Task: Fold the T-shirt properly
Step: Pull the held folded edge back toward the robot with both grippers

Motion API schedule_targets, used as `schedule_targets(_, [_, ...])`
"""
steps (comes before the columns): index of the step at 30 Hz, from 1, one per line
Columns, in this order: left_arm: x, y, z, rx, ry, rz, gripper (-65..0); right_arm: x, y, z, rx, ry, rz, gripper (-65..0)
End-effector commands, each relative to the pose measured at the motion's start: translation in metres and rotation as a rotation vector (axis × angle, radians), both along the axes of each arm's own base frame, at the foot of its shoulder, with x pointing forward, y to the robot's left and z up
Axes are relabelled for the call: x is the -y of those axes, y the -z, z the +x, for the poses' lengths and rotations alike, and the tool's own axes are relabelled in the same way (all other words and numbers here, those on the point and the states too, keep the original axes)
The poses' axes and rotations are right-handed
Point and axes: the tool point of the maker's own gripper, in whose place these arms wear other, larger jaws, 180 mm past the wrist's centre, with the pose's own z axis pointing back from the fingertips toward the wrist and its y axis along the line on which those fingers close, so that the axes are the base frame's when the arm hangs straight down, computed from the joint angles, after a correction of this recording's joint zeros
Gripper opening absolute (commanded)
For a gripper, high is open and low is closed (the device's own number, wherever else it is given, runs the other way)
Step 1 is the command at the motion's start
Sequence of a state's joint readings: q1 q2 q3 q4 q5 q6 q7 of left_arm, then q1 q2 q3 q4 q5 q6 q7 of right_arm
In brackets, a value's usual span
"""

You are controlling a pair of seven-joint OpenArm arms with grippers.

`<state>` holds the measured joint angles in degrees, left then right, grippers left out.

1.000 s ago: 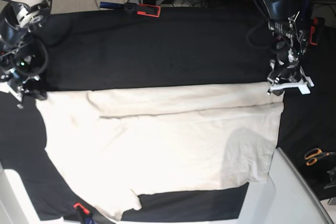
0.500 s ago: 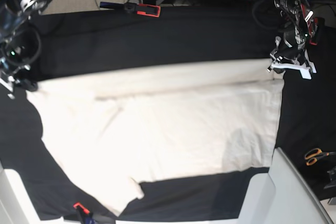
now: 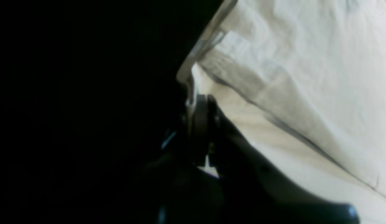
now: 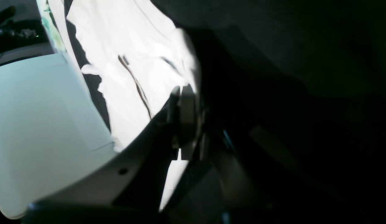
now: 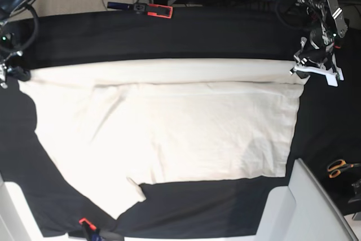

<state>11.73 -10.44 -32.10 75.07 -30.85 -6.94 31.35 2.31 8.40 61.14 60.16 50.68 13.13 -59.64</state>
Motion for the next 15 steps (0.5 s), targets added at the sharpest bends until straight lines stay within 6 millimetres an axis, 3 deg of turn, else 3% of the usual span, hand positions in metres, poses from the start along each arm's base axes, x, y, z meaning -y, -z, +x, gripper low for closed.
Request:
schedule_targets(1, [-0.010,-0.012,0.005,0.032,-0.007,0.041,-65.0,0.023,-0.018,0.008,0.052,0.030,-0.066,-63.8])
schedule_targets(5, [-0.009,-0.008,-0.009,0.010,-0.005,0.045,-65.0,0.025,-0.015,0.001,0.039,0.027,-0.072,-63.8])
schedule_targets(15, [-0.008,0.001,-0.038,-0.039,-0.003,0.051,-65.0,0.038,-0.007,-0.041,-0.014,0.087,-0.043,-63.8])
